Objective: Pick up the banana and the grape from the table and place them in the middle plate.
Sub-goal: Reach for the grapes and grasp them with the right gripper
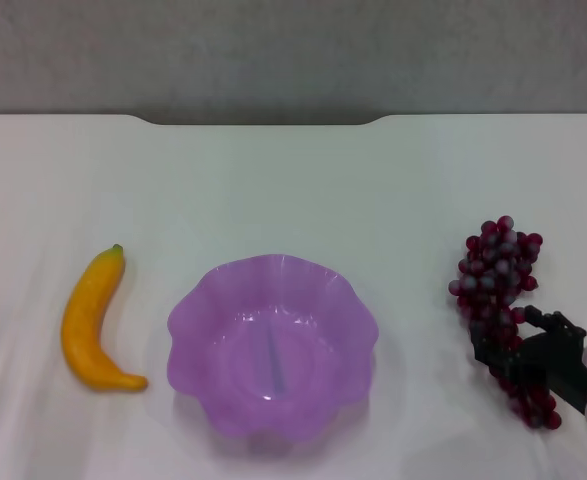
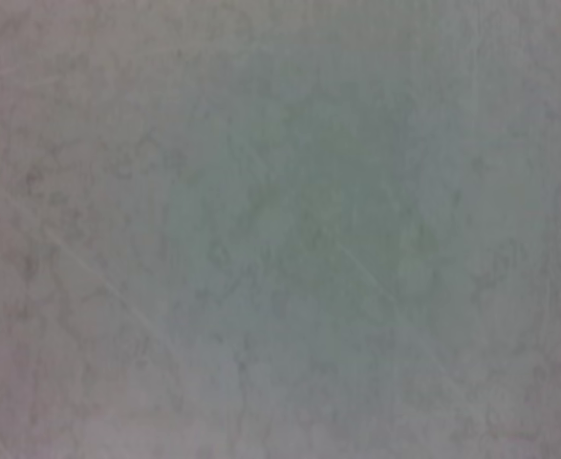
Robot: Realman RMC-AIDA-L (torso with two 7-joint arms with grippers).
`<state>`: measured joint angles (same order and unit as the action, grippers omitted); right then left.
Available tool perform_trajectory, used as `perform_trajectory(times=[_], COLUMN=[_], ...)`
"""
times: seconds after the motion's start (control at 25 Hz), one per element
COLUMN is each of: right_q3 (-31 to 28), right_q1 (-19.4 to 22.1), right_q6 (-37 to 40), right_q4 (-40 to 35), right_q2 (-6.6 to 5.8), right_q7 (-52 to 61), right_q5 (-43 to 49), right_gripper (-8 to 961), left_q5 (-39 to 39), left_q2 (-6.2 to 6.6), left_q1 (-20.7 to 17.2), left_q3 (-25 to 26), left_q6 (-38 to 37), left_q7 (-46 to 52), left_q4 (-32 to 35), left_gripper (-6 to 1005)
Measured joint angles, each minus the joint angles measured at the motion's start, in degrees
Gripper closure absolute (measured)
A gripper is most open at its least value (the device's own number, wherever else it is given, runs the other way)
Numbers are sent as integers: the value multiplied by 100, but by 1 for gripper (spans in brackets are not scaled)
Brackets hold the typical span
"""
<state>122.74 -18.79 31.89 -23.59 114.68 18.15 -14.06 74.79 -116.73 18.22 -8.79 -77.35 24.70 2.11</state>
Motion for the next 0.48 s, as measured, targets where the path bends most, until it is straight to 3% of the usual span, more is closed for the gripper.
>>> perform_trajectory(times=[0.48], right_q3=[-59], right_q1=[46], right_q6=[-59], right_q4=[26], right_q2=[21], right_q7=[-6], right_q5=[23], right_gripper=[69], left_q5=[0], left_q2=[2], left_q1=[-3], left_q3=[0], left_q6=[-8], left_q7=[8], left_q4=[0], left_gripper=[105])
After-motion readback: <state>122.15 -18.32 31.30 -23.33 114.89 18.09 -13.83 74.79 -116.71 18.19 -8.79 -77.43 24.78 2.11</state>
